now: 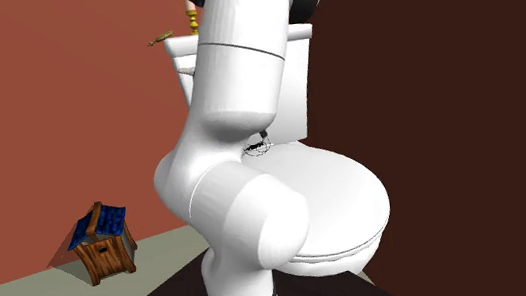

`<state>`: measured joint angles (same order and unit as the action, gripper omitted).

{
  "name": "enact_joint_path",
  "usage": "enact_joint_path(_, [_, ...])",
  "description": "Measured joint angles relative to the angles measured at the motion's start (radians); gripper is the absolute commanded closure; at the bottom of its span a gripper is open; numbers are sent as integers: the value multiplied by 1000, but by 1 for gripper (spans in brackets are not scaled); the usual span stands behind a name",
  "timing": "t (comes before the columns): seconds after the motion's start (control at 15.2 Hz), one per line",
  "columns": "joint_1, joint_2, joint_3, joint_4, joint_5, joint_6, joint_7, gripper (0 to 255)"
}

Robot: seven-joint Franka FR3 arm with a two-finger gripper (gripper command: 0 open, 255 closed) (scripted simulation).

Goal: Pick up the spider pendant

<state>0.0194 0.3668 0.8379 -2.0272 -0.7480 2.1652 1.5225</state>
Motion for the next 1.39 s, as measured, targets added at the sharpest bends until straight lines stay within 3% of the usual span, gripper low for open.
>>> enact_joint_path(0.13, [13,24,-14,4,-24,8,17,0])
enact_joint_path(0.2, [15,29,-16,3,-29,11,22,255])
enact_joint_path(0.86, [17,30,-19,4,-34,12,26,255])
enact_joint_path(1.39, [-18,-37,23,17,45,-31,-41,255])
